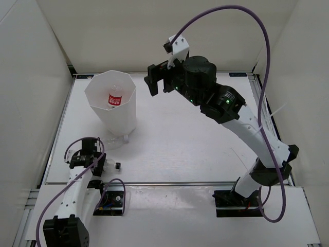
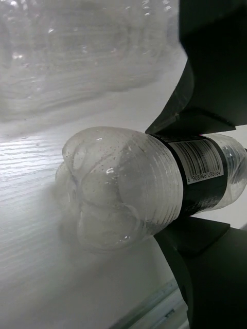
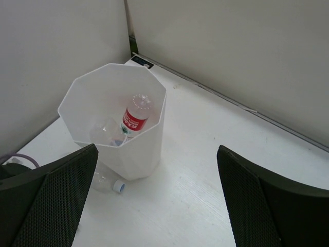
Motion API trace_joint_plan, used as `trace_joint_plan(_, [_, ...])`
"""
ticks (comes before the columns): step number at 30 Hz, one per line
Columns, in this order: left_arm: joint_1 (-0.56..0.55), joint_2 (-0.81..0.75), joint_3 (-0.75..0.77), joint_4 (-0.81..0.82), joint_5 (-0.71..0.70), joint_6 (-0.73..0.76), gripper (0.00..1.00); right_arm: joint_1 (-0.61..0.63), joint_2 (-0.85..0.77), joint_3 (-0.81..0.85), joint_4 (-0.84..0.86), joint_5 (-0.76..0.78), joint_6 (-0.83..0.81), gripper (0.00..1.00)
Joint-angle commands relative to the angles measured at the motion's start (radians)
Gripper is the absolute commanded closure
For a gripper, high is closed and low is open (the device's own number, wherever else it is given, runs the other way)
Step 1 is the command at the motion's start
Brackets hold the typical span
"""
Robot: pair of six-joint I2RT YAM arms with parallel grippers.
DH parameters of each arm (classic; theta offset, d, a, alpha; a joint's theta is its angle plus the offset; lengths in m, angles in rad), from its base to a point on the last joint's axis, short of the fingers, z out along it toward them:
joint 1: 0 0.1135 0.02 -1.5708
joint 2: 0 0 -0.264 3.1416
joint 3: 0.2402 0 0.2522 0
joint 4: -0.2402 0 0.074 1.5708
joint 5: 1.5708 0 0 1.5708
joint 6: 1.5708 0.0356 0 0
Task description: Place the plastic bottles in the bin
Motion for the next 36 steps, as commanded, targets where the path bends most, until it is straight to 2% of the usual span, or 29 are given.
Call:
trace_joint_plan(1, [0.013, -0.081, 0.076, -0.103, 0.04, 0.042, 0.44, 0.003, -0.084, -0.043, -0.005, 0.039, -0.021, 0.0])
trace_joint_plan(4, [0.013, -0.173, 0.215, -0.223, -0.027, 0.042, 0.46, 0.003, -0.102, -0.082, -0.005, 0.039, 0.005, 0.0])
trace_joint_plan(6, [0.013, -0.216, 0.366, -0.308, -0.065, 0.042, 0.47, 0.003, -0.102, -0.104, -0.005, 0.03, 0.016, 0.0])
trace_joint_plan(8, [0.013, -0.226, 0.52, -0.308, -0.079, 0.095, 0.49, 0.003, -0.111, -0.118, -0.005, 0.03, 0.027, 0.0])
trace_joint_plan(11, [0.013, -0.204, 0.645, -0.166, -0.102, 0.239, 0.5, 0.003, -0.122, -0.153, -0.005, 0.03, 0.045, 0.0])
trace_joint_plan(13, [0.013, -0.129, 0.728, -0.025, -0.102, 0.348, 0.47, 0.003, -0.122, -0.167, -0.014, 0.03, 0.057, 0.0])
trace_joint_plan(19, [0.013, 0.164, 0.901, 0.209, -0.178, 0.523, 0.47, 0.003, -0.122, -0.133, -0.014, 0.027, 0.057, 0.0])
trace_joint_plan(21, [-0.019, 0.283, 0.988, 0.27, -0.208, 0.584, 0.47, 0.003, -0.122, -0.133, -0.014, 0.027, 0.048, 0.0])
trace_joint_plan(23, [-0.08, 0.409, 1.059, 0.282, -0.275, 0.635, 0.45, 0.003, -0.122, -0.133, -0.023, 0.027, 0.039, 0.0])
trace_joint_plan(24, [-0.104, 0.409, 1.091, 0.282, -0.276, 0.65, 0.45, 0.003, -0.122, -0.133, -0.023, 0.027, 0.039, 0.0])
trace_joint_plan(29, [-0.249, 0.618, 1.222, 0.295, -0.401, 0.729, 0.43, 0.003, -0.145, -0.153, -0.043, 0.05, 0.05, 0.0])
trace_joint_plan(31, [-0.274, 0.639, 1.233, 0.295, -0.418, 0.729, 0.39, 0.003, -0.145, -0.153, -0.043, 0.05, 0.05, 0.0])
trace_joint_plan(32, [-0.285, 0.64, 1.215, 0.295, -0.443, 0.729, 0.27, 0.003, -0.156, -0.162, -0.043, 0.062, 0.05, 0.0])
trace_joint_plan(36, [-0.32, 0.603, 1.181, 0.295, -0.475, 0.764, 0.0, 0.003, -0.165, -0.187, -0.052, 0.09, 0.041, 0.0])
